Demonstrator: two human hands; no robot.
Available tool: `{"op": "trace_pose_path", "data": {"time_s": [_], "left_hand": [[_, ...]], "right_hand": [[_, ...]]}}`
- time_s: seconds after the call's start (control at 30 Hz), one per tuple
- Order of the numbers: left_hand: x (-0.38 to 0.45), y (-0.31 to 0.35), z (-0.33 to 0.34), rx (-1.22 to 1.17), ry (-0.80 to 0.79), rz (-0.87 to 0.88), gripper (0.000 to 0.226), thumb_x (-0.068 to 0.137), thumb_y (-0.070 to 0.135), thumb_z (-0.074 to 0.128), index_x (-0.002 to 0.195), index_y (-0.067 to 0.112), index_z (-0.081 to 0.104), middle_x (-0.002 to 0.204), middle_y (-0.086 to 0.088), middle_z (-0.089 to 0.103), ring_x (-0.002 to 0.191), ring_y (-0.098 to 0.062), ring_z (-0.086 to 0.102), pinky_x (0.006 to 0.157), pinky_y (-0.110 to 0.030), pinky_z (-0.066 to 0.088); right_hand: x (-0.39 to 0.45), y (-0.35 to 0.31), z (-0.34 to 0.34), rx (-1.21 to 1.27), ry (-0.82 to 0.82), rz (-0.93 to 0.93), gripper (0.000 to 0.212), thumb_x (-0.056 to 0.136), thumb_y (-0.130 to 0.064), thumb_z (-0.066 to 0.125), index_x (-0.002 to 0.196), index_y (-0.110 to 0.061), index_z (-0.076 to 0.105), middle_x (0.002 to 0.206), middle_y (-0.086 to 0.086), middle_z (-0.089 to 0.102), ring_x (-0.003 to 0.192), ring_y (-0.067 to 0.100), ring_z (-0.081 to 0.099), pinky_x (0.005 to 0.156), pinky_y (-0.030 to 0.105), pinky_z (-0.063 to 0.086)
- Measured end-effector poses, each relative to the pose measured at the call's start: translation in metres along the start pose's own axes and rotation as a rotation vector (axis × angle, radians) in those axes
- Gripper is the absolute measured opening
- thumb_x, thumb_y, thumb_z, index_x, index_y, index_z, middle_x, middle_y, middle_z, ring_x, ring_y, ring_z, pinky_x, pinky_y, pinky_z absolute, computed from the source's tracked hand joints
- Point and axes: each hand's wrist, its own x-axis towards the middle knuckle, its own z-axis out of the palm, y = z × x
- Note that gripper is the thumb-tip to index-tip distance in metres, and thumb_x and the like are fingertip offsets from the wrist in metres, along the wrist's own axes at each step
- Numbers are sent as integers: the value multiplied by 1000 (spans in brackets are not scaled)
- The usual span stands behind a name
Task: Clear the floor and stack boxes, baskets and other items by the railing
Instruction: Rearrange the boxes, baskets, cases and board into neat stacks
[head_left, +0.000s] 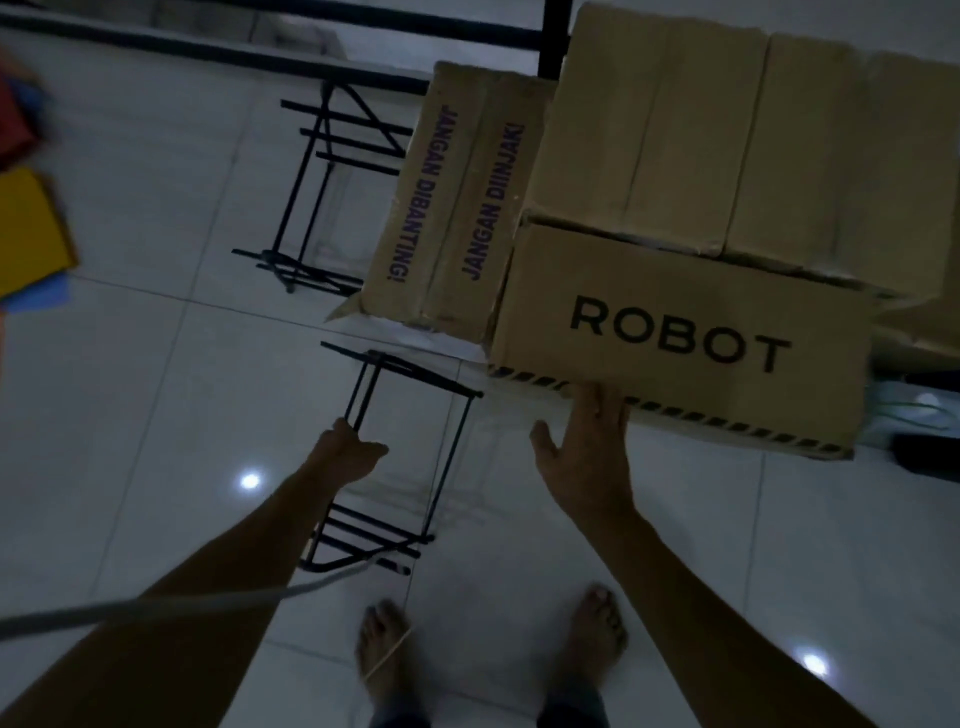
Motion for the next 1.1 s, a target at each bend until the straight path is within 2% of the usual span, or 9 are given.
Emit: {"op": "trace_pose_path", "data": {"time_s": [0.07, 0.17, 0.33, 0.5, 0.57, 0.67, 0.87, 1.0, 1.1], "left_hand": [[18, -17, 5, -77, -60, 31, 84, 96, 37, 64, 157, 4, 17, 156, -19, 35, 135, -34, 45, 111, -36, 42], [26, -29, 8, -268, -90, 94, 36, 103, 21, 53, 134, 3, 52, 102, -16, 65, 78, -20, 63, 57, -20, 52], [7, -39, -3, -310, -234, 310, 27, 104, 10, 40, 94, 15, 65, 65, -5, 46, 52, -11, 41, 50, -21, 39], [-28, -41, -12, -147, -259, 451, 26, 106, 11, 37, 103, 13, 63, 68, -3, 49, 50, -9, 41, 42, -16, 36], [-41, -47, -17, -99, -258, 471, 26, 107, 14, 37, 110, 14, 63, 72, 2, 50, 56, -8, 45, 49, -17, 41], [-54, -63, -27, -31, -261, 497, 28, 107, 18, 38, 117, 18, 64, 79, 8, 49, 63, -5, 48, 55, -17, 43], [-68, -92, -51, 175, -233, 594, 24, 104, 18, 46, 113, 23, 68, 74, 6, 55, 55, -6, 50, 46, -11, 40], [-66, -109, -70, 340, -121, 637, 21, 101, 14, 52, 109, 22, 70, 84, 2, 61, 64, -10, 57, 48, -11, 43], [-60, -127, -86, 557, 66, 633, 34, 97, 13, 51, 127, 24, 61, 126, -2, 60, 108, -17, 58, 88, -26, 51]], "right_hand": [[-10, -7, 23, 4, 3, -56, 44, 88, -21, 69, 125, -4, 51, 127, 15, 45, 120, 30, 42, 91, 45, 52], [-23, -21, 52, 8, 6, -73, 38, 85, -16, 69, 119, -5, 54, 118, 13, 48, 112, 29, 47, 84, 43, 52], [-42, -59, 82, -32, -102, -105, 46, 88, -15, 64, 130, -8, 48, 126, 11, 47, 116, 26, 43, 85, 42, 51], [-54, -108, 91, -253, -188, -296, 74, 83, -6, 68, 150, -19, 40, 148, 13, 38, 132, 30, 40, 95, 44, 51], [-57, -122, 89, -331, -158, -386, 74, 76, -3, 74, 144, -20, 51, 149, 17, 42, 132, 36, 45, 97, 46, 49], [-58, -128, 87, -432, -90, -512, 53, 66, -8, 82, 117, -18, 71, 140, 17, 55, 122, 37, 52, 103, 52, 47], [-77, -135, 88, -531, -13, -691, 14, 77, -27, 75, 90, -22, 73, 92, 5, 68, 101, 30, 60, 106, 51, 43], [-95, -134, 90, -532, -98, -555, 22, 92, -36, 52, 100, -23, 68, 83, 3, 68, 102, 31, 61, 106, 54, 42], [-105, -123, 85, -394, -318, -314, 19, 100, -39, 49, 98, -22, 57, 77, -1, 65, 87, 26, 59, 94, 45, 46]]}}
